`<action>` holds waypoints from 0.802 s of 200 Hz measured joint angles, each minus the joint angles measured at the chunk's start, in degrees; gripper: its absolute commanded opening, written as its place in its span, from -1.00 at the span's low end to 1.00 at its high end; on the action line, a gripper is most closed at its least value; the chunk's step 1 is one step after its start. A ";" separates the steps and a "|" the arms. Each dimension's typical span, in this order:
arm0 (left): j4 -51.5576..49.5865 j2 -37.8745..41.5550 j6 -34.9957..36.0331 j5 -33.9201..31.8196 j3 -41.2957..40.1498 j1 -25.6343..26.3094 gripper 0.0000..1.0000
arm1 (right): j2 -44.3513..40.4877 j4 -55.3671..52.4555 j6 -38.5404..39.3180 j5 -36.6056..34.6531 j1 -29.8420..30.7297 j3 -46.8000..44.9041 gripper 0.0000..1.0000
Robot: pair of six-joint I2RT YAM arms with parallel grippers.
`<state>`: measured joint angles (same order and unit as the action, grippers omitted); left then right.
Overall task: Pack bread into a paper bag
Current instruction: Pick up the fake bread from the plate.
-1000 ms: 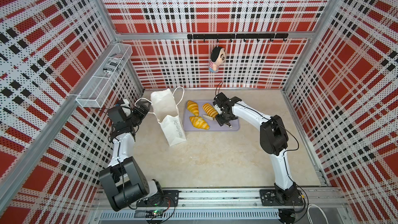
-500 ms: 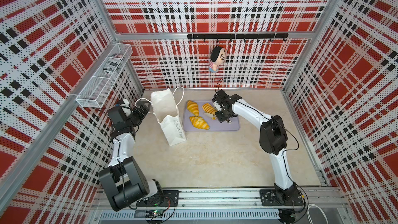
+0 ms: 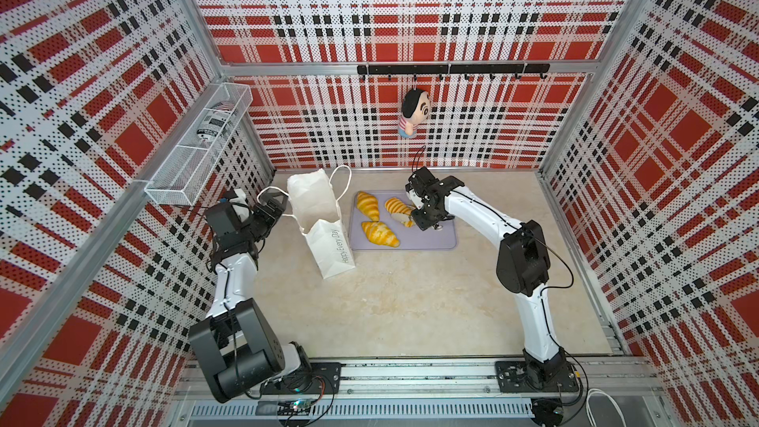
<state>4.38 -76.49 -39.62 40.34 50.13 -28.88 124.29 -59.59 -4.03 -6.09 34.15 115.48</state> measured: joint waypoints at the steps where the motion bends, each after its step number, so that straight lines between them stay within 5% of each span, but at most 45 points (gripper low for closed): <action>1: 0.02 0.00 0.00 0.00 0.00 0.00 0.96 | -0.07 -0.07 0.02 -0.04 0.02 0.09 -0.22; 160: 0.35 0.00 -0.39 0.87 -0.07 -0.02 0.96 | -13.14 -5.29 1.86 -3.69 8.35 16.79 -0.24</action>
<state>4.73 -76.49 -40.01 41.21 50.06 -28.91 111.15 -64.88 -2.17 -9.78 42.50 132.27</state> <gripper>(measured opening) 0.981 0.379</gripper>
